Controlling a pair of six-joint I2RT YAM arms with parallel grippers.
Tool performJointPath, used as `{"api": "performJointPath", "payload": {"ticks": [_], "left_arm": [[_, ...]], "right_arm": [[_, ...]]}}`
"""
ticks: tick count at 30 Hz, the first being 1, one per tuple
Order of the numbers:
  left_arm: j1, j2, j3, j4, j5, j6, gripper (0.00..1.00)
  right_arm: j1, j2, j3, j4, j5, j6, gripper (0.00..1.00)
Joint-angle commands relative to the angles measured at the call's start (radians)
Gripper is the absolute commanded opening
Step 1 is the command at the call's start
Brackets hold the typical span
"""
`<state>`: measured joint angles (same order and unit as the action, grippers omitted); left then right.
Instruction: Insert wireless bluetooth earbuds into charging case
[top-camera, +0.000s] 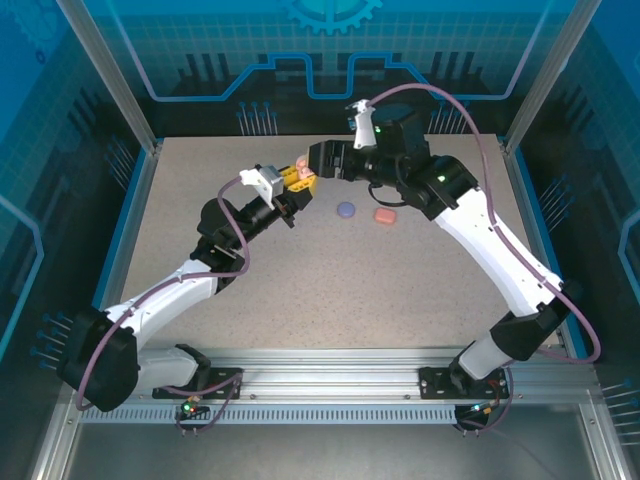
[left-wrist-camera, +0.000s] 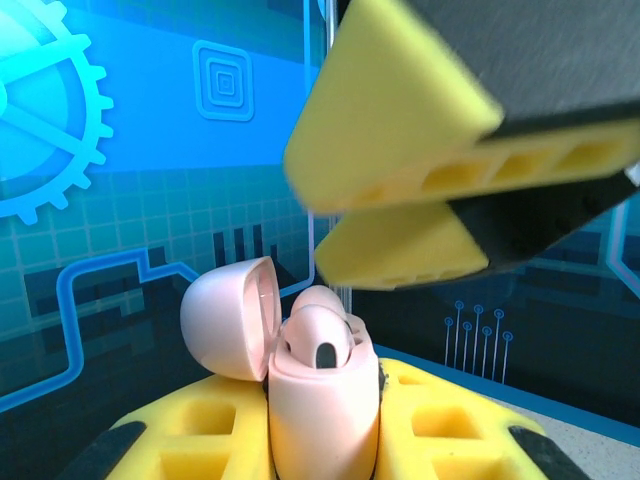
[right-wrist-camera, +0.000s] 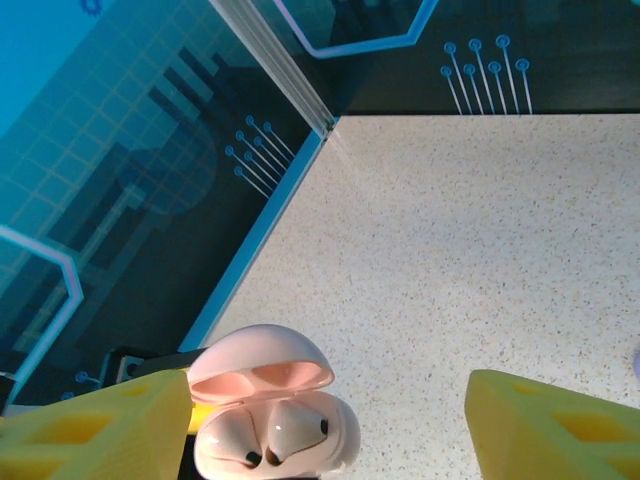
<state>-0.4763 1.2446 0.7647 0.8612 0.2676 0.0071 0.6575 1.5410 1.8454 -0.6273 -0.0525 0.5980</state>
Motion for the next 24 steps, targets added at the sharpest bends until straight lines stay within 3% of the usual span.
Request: {"api": "performJointPath", "payload": {"ticks": [1,12,24], "left_arm": [[-0.009,-0.001,0.029,0.045,0.012,0.025,0.0],[-0.01,0.014,0.01,0.044,0.033,0.018,0.0],[-0.03,0.06,0.037,0.017,0.107,-0.022,0.0]], "right_arm": [[-0.034,-0.081,-0.024,0.027,0.023,0.015,0.77],[-0.163,-0.052,-0.059,-0.054,-0.044,0.042,0.77],[-0.186,0.251,0.326,-0.31,-0.134,-0.035,0.76]]}}
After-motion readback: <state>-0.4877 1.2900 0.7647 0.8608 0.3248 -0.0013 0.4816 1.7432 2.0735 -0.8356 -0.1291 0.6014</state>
